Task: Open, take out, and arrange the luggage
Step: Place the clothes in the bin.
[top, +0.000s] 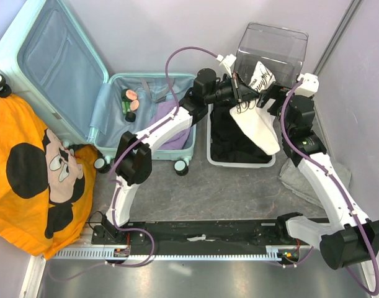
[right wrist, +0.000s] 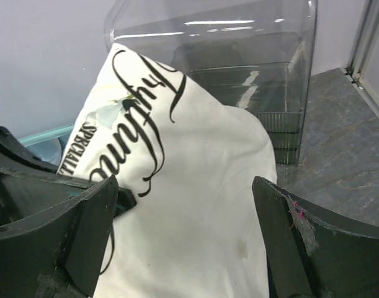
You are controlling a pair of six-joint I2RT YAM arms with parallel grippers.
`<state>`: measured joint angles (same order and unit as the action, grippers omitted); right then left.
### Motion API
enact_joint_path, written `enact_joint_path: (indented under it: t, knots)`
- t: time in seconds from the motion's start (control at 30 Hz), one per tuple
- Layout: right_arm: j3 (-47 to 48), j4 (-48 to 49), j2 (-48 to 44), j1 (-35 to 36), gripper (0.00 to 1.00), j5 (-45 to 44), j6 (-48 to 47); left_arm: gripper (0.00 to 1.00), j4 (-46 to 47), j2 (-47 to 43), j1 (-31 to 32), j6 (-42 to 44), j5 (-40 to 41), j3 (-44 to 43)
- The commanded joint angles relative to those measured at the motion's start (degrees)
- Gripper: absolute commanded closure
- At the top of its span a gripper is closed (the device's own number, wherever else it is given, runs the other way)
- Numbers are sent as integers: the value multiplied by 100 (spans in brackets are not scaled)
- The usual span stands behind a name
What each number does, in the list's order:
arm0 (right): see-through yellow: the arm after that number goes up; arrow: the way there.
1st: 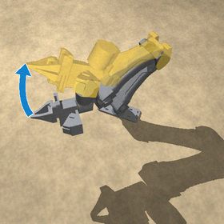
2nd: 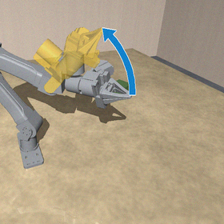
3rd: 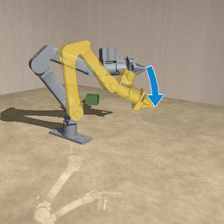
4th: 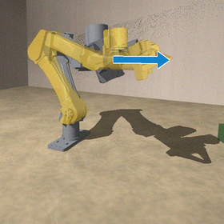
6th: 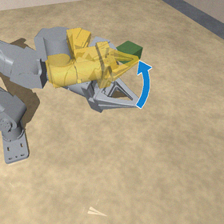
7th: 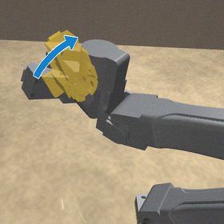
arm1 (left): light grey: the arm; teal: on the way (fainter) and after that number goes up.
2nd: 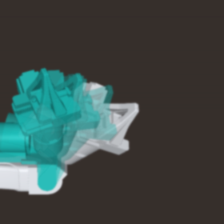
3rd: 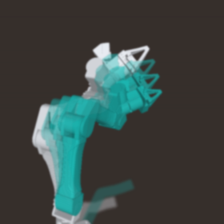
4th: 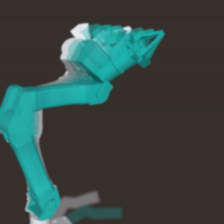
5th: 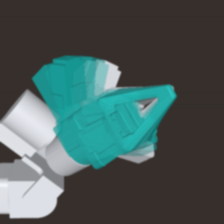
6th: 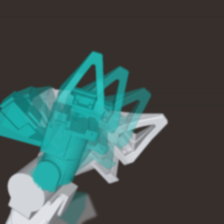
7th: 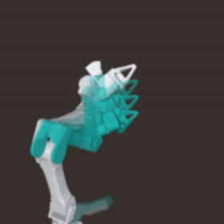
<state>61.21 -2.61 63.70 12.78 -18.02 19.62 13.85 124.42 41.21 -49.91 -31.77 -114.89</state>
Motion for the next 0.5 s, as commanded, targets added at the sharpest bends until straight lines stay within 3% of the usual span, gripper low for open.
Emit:
enact_joint_path:
  t: [0.0, 0.17, 0.47]
  knots:
    - [5, 41, -112, 67, 3, 176, -54, 98, 856, -234, -34, -152, 311, 184]
    - [5, 59, -69, 50, 3, 299, -11, 98, 1260, -603, -157, -107, 785, 1790]
    - [-109, 112, 37, 58, 3, 651, 51, 98, 1516, -972, -421, 165, 1216, 3199]
